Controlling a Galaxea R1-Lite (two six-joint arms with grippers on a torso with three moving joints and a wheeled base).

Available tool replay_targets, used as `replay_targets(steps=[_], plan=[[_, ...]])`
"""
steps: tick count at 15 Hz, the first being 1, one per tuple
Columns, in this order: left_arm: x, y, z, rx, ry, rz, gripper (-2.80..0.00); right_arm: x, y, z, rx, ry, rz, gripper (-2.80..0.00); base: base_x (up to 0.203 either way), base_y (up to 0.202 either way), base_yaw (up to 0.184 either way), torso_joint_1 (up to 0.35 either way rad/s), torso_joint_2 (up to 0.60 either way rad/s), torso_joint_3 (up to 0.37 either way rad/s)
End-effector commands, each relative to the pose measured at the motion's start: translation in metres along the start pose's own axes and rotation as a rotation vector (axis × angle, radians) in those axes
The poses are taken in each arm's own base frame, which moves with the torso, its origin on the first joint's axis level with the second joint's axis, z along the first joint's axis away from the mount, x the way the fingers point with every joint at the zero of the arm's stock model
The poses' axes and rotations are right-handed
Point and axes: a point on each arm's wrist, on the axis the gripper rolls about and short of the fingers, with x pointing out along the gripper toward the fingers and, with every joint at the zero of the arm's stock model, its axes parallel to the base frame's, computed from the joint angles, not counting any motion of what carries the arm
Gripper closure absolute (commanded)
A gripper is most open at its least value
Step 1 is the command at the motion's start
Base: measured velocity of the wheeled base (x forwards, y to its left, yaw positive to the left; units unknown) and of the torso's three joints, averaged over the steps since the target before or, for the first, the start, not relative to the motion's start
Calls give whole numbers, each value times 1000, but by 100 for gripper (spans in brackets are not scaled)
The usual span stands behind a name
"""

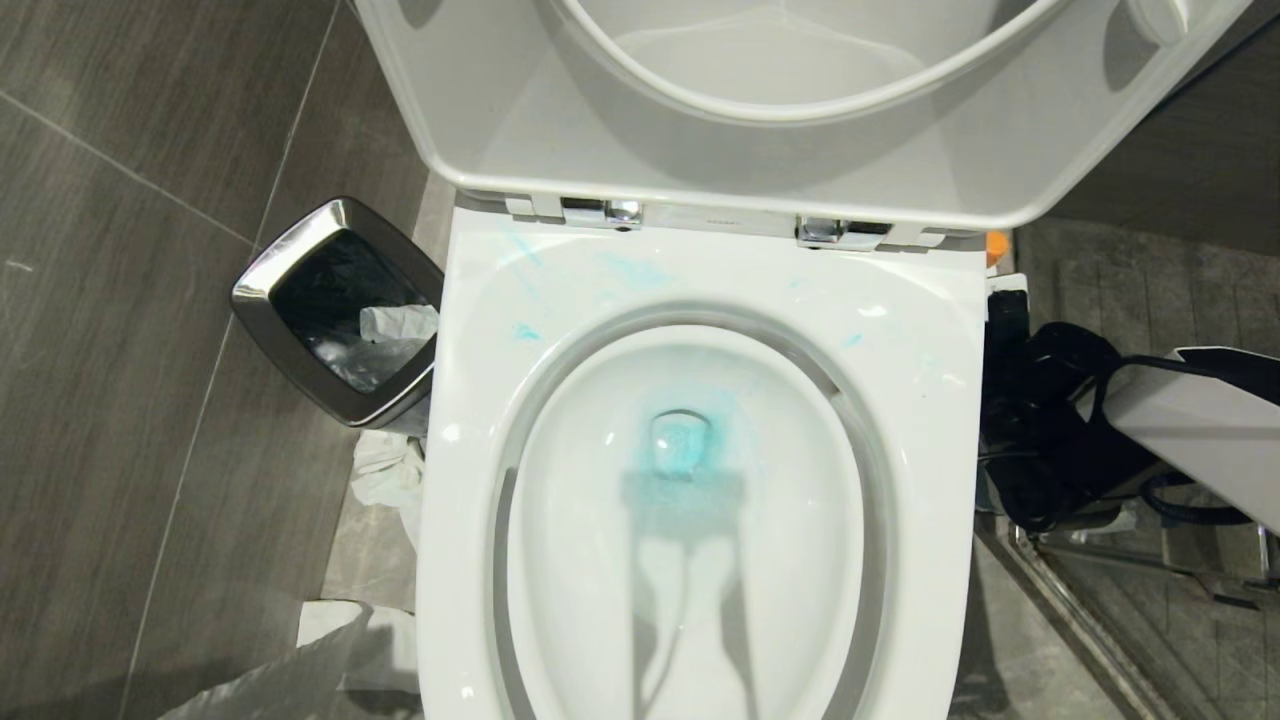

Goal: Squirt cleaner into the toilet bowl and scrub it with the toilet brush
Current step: Place the cleaning agent on the floor

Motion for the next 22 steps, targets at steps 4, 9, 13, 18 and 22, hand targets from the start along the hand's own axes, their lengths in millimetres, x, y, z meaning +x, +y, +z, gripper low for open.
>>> replay_targets(steps=[4,9,13,18,22], plan=[[0,0,-2,0,5,1,0,11,2,-5,33,-47,11,0,0,0,0,0,0,0],[0,0,-2,0,6,1,0,27,5,-11,34,-113,63,0,0,0,0,0,0,0],[1,0,-2,0,7,1,0,26,7,-20,34,-95,68,0,0,0,0,0,0,0],[0,0,-2,0,6,1,0,26,8,-29,34,-82,72,0,0,0,0,0,0,0],[0,0,-2,0,5,1,0,28,10,-34,34,-85,73,0,0,0,0,0,0,0]])
